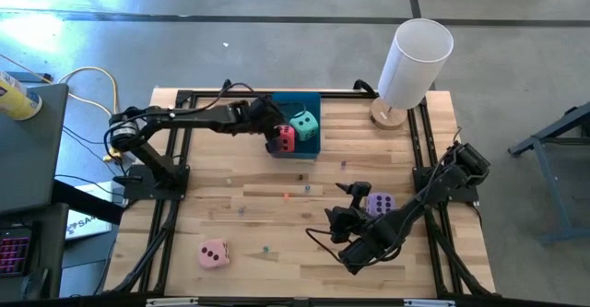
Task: Pick & Place Dice
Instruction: Put the red die into the blue bin, then put the small blue die into the blue bin
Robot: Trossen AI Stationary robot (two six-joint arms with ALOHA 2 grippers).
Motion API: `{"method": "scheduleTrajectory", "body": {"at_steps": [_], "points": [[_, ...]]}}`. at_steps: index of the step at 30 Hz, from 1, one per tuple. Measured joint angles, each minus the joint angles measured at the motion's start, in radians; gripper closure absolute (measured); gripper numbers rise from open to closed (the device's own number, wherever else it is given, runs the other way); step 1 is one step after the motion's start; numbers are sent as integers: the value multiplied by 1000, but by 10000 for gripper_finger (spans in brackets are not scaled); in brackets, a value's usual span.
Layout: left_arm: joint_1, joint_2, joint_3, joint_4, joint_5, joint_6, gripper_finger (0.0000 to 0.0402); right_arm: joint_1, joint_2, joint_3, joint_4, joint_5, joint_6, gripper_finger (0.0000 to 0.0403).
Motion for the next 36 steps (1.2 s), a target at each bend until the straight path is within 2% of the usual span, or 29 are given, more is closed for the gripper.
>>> {"method": "scheduleTrajectory", "body": {"at_steps": [22, 29, 36], "points": [[-171, -3, 0, -91, 14, -19, 260, 0, 0, 0, -1, 0, 0, 3], [-280, -102, 1, -131, 4, 18, 260, 0, 0, 0, 43, 26, 0, 3], [-392, -260, 2, -336, 8, -62, 260, -10, 0, 0, 125, 8, 0, 3]]}}
